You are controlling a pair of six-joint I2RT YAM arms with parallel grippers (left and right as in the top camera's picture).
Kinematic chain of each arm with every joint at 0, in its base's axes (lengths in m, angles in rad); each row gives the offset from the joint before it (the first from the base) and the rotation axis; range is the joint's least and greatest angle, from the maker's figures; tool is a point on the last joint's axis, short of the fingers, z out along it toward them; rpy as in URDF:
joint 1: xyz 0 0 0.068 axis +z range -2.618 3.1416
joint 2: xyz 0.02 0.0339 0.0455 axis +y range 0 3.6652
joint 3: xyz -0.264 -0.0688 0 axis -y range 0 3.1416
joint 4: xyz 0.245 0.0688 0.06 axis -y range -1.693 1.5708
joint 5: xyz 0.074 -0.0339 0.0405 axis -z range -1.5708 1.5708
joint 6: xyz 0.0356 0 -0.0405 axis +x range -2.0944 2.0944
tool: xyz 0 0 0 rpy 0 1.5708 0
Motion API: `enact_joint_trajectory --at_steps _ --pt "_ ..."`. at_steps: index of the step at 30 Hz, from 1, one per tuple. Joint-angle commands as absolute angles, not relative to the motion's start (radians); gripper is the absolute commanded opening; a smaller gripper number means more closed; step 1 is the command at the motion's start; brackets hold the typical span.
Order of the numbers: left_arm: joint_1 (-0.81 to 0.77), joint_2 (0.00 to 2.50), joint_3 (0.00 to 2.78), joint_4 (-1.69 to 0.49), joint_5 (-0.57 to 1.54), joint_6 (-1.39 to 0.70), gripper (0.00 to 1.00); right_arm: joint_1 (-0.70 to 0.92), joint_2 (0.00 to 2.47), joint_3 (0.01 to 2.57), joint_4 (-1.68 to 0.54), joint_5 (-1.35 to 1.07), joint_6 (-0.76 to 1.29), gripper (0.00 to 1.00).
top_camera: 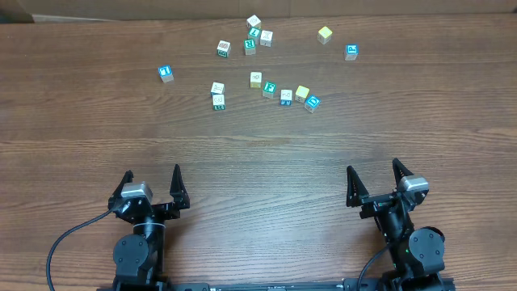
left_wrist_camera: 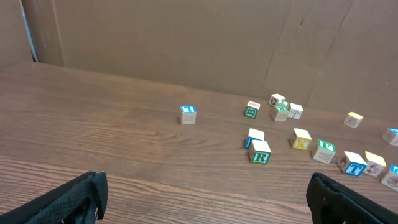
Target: Form a horizontal line
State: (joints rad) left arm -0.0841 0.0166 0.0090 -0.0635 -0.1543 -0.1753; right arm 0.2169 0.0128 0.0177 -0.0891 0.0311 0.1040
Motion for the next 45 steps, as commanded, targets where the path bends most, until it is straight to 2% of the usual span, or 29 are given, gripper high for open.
enact_joint_trajectory --at_steps 1,21,33,45 --pt "-0.079 0.006 0.005 -0.063 -0.157 -0.154 1.00 0.220 0.003 0.008 -0.081 0.042 0.100 1.00" --pt "-0.079 0.006 0.005 -0.063 -0.157 -0.154 1.00 0.220 0.003 0.008 -0.072 0.043 0.100 1.00" --pt "-0.079 0.006 0.005 -0.063 -0.157 -0.154 1.00 0.220 0.003 0.009 0.115 -0.041 0.101 1.00" --pt "-0.079 0.006 0.005 -0.063 -0.157 -0.154 1.00 0.220 0.003 0.165 0.070 -0.100 0.108 1.00"
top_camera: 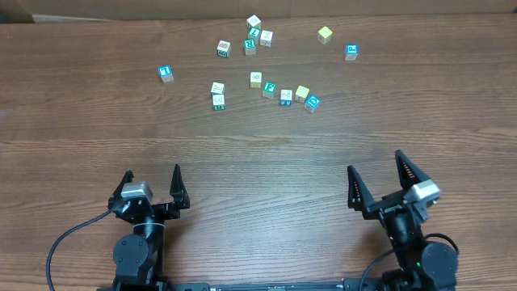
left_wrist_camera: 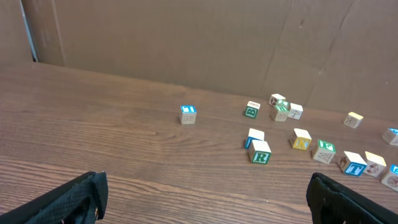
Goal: Form a horizontal line
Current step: 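Raise the right gripper and swing it forward over the blocks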
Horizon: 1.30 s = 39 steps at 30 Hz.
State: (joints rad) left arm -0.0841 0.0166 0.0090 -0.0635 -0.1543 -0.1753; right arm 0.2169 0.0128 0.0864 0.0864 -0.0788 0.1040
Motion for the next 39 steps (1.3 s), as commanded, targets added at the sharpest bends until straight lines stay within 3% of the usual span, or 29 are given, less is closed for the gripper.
enact_joint_trajectory --at_steps 1,9,20,39 --pt "-0.079 0.006 0.005 -0.063 -0.157 -0.154 1.00 0.220 0.003 0.186 0.046 -0.099 0.107 1.00" --pt "-0.079 0.006 0.005 -0.063 -0.157 -0.154 1.00 0.220 0.003 0.356 -0.121 -0.100 0.107 1.00" --pt "-0.079 0.006 0.005 -0.063 -0.157 -0.154 1.00 0.220 0.031 0.490 -0.183 -0.118 0.107 1.00" --pt "-0.079 0.006 0.005 -0.063 -0.157 -0.154 1.00 0.220 0.371 0.857 -0.369 -0.313 0.107 1.00"
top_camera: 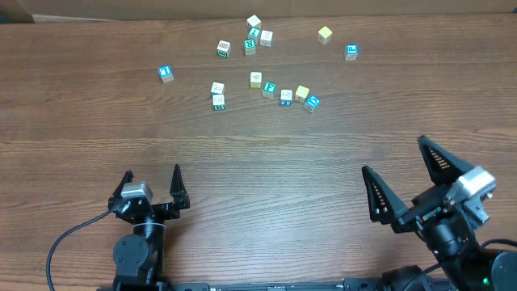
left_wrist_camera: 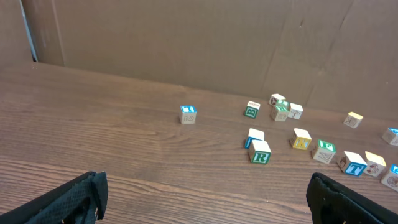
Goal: Form a horizontal line
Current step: 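Raise the right gripper and swing it forward over the blocks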
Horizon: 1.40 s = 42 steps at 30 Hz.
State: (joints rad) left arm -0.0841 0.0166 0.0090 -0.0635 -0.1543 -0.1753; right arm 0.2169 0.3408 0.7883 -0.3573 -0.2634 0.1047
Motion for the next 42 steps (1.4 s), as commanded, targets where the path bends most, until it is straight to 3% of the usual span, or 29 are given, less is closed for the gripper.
enact_joint_trajectory --at_steps 1,22,42 --pt "-0.079 0.006 0.005 -0.063 -0.157 -0.154 0.99 0.220 0.384 0.876 -0.378 -0.319 0.107 1.00" --pt "-0.079 0.006 0.005 -0.063 -0.157 -0.154 0.99 0.220 0.767 1.374 -0.531 -0.371 0.103 1.00" --pt "-0.079 0.006 0.005 -0.063 -0.157 -0.154 1.00 0.122 1.146 1.862 -1.021 -0.431 0.018 1.00"
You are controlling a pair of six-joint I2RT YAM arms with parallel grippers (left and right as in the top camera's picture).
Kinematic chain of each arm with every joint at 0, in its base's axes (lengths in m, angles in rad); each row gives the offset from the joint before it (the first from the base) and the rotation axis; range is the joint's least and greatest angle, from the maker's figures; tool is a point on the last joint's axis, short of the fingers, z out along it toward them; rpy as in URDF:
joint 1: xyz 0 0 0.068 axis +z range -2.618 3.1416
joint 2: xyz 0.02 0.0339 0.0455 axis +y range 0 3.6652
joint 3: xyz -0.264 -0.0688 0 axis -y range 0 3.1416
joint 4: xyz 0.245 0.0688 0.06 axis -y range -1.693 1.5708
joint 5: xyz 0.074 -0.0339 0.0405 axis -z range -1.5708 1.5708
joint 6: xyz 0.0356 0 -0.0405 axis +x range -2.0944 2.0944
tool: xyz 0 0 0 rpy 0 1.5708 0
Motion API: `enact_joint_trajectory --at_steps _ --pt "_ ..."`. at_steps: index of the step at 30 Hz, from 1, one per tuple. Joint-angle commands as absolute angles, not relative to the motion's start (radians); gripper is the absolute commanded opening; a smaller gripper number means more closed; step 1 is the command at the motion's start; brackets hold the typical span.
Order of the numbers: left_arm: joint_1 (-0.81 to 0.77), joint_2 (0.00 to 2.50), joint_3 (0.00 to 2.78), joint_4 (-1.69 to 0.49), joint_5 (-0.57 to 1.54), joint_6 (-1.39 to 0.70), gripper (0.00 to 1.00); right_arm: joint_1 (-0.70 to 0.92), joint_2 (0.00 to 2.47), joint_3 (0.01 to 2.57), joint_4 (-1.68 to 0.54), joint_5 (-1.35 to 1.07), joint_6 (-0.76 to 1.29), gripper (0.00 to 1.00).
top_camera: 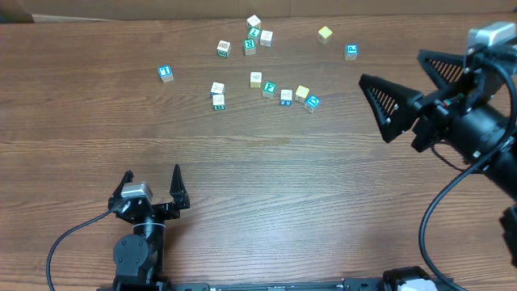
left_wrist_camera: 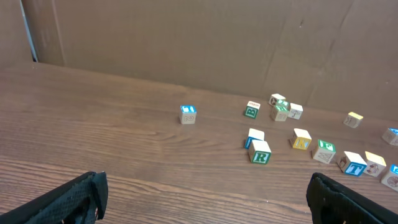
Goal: Form a horizontal line
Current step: 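Raise the right gripper and swing it forward over the blocks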
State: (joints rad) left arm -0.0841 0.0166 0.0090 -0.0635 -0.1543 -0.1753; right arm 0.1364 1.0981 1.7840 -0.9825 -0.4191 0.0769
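Several small lettered wooden blocks lie scattered on the far half of the wooden table (top_camera: 242,162). A loose run goes from a yellow block (top_camera: 255,79) to a blue block (top_camera: 312,103). Apart from it lie a blue block (top_camera: 166,73) at the left, a cluster (top_camera: 254,34) at the back, and a yellow block (top_camera: 325,34). My left gripper (top_camera: 151,182) rests open at the near edge, with nothing between its fingers (left_wrist_camera: 84,199). My right gripper (top_camera: 391,68) looms large at the right, open and empty, right of the blocks. In the left wrist view the left-hand blue block (left_wrist_camera: 188,114) and a green R block (left_wrist_camera: 260,153) show.
A brown cardboard wall (left_wrist_camera: 186,43) backs the table's far edge. A black cable (top_camera: 73,234) runs from the left arm's base, and another (top_camera: 440,210) hangs from the right arm.
My right gripper, then near the front right, now shows much larger at the right, level with the blocks and still open. The left gripper and all the blocks have not moved.
Both grippers stood open at the table's near edge, with the blocks scattered far off. My right gripper then sat slightly further right, then larger and more to the right, and now stands beside the blocks. No block has shifted.
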Motion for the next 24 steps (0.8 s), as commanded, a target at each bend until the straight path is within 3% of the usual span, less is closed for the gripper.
enact_joint_trajectory --at_steps 1,10,14,24 --pt "-0.079 0.006 0.005 -0.063 -0.157 -0.154 0.99 0.120 1.172 1.893 -1.053 -0.431 0.009 1.00" --pt "-0.079 0.006 0.005 -0.063 -0.157 -0.154 1.00 0.115 1.438 2.119 -1.256 -0.428 -0.025 1.00" --pt "-0.079 0.006 0.005 -0.063 -0.157 -0.154 1.00 0.108 1.524 2.130 -1.295 -0.425 -0.114 1.00" --pt "-0.079 0.006 0.005 -0.063 -0.157 -0.154 1.00 0.029 1.691 2.129 -1.298 -0.421 -0.113 1.00"
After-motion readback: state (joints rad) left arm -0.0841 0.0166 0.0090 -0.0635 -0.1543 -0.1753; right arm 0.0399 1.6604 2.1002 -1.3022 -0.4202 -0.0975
